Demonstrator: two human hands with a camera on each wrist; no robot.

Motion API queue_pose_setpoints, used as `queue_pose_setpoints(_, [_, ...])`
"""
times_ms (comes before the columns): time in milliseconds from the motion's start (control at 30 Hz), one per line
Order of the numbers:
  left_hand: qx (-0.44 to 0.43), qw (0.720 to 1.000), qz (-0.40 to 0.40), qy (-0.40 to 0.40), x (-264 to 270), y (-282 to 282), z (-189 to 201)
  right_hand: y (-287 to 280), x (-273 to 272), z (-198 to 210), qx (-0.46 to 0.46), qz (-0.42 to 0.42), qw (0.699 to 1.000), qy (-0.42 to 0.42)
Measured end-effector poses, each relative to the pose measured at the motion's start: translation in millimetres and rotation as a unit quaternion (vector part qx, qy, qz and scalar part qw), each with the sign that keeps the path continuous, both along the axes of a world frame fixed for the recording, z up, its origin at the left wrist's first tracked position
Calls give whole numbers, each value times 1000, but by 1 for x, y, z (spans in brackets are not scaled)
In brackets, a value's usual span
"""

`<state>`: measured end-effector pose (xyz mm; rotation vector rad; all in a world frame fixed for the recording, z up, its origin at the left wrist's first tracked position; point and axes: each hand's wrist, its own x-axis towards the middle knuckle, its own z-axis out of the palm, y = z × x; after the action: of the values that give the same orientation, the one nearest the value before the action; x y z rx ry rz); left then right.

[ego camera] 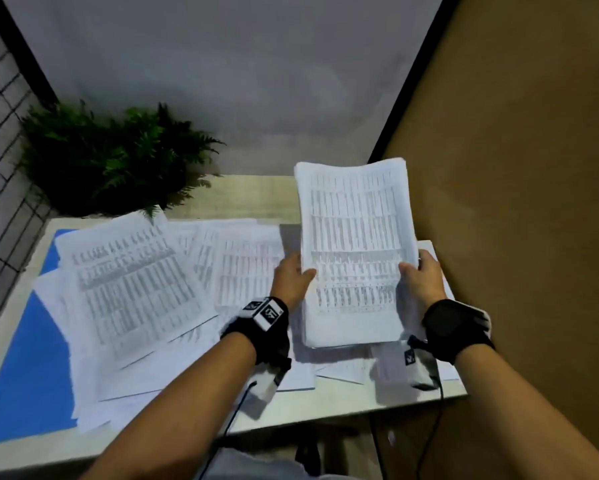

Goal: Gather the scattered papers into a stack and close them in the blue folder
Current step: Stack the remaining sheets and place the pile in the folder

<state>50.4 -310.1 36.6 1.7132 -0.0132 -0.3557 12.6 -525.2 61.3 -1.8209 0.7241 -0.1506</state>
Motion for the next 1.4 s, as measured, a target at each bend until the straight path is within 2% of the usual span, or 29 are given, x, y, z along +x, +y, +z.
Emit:
queue_pose_setpoints(100, [29,998,-44,24,-13,-55,-20,-54,-16,-19,-96,-36,992,73])
queue_pose_setpoints(267, [92,991,-89,49,-26,-128,-57,-115,-35,-52,-171,-50,968,177])
queue_pose_setpoints(433, [201,970,-115,76,-32,-161,-90,-139,-28,-82,-219,-16,944,245])
queue_pose_setpoints(533, [290,946,-116,83,-33,-167,-96,-136,-25,-95,-203,24,928,313])
queue_pose_setpoints(667, [342,929,-119,77,-35,-176,-95,-137,-26,-105,-197,55,921,333])
queue_pose_setpoints(867, [350,920,-154,85,-37,-175,-92,-141,-31,-106,-221,105,918,313])
queue_pose_setpoints(1000, [265,948,-156,80,-23,-142,-75,-120,-23,-89,-258,53,911,318])
queue_pose_setpoints(1067, [226,963,-130,70,-11,-110,-66,-98,-14,-79,-277,43,926,252])
queue_pose_setpoints(1133, [221,969,-90,58,1,-71,-59,-71,-2,-70,-249,82,946,190])
queue_pose_setpoints(1233, [264,962,-34,52,11,7,-56,-12,17,-68,-169,191,955,155])
queue_pose_setpoints(1400, [387,916,59,86,16,133,-63,79,27,-74,-103,281,932,205])
